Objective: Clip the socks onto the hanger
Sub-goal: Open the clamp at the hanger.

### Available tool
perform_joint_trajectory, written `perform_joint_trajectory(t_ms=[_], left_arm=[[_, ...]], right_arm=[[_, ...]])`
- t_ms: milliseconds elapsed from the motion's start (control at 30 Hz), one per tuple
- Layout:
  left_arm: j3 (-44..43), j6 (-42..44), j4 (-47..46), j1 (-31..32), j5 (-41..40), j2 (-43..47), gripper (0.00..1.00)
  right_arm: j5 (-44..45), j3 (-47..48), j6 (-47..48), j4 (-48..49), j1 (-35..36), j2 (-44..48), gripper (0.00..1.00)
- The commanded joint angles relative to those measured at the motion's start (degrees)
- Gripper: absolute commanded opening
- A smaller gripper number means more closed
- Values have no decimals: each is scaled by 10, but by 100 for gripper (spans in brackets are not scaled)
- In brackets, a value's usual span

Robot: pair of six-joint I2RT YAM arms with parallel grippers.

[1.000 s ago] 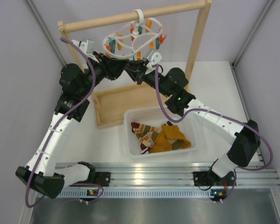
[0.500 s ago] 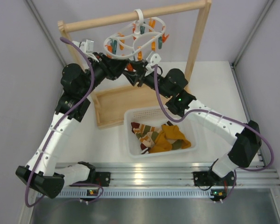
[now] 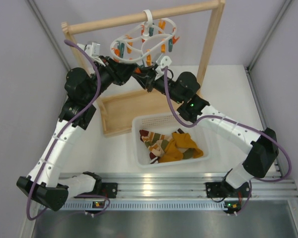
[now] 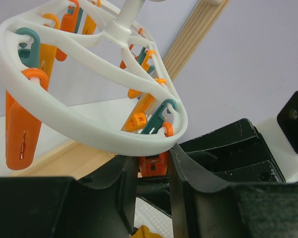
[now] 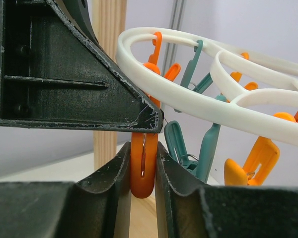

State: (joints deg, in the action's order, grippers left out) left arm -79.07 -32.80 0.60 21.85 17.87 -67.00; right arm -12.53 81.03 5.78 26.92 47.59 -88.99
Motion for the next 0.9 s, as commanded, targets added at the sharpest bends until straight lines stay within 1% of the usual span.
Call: perform_joint_trajectory(t_ms=[0, 33, 133, 300, 367, 433, 500, 567, 700, 733, 800, 833, 867], left_arm=[[-2, 1, -17, 1, -20, 11, 5], [-4, 0, -19, 1, -23, 12, 14], [-9, -4, -17, 0, -48, 13, 30], [-19, -3, -18, 0, -64, 11, 40], [-21, -9, -21, 0, -67, 11, 42], [-23, -12, -22, 0, -71, 8, 49], [-23, -17, -28, 0, -80, 6, 51], [-23, -18, -32, 0, -85, 6, 51], [-29, -22, -44, 0, -78, -1, 44], [-29, -24, -45, 0, -78, -2, 35], [-31, -29, -47, 0, -71, -6, 24], [-30, -30, -48, 0, -67, -5, 15], [-29, -33, -48, 0, -64, -6, 12]], right_arm=[[-23, 30, 1, 9, -4, 9, 0], [-24, 29, 3, 9, -3, 10, 0], [-25, 21, 5, 13, -3, 13, 0], [-28, 11, 8, 16, -3, 19, 0], [-28, 10, 7, 18, -4, 18, 0], [-33, 10, 7, 19, -3, 18, 0], [-35, 10, 8, 18, -3, 18, 0], [-39, 9, 9, 18, -4, 19, 0], [-43, 8, 11, 20, -4, 18, 0], [-43, 8, 10, 20, -3, 18, 0], [-43, 8, 10, 19, -3, 17, 0], [-43, 8, 12, 17, -4, 19, 0], [-43, 9, 12, 10, -3, 19, 10]])
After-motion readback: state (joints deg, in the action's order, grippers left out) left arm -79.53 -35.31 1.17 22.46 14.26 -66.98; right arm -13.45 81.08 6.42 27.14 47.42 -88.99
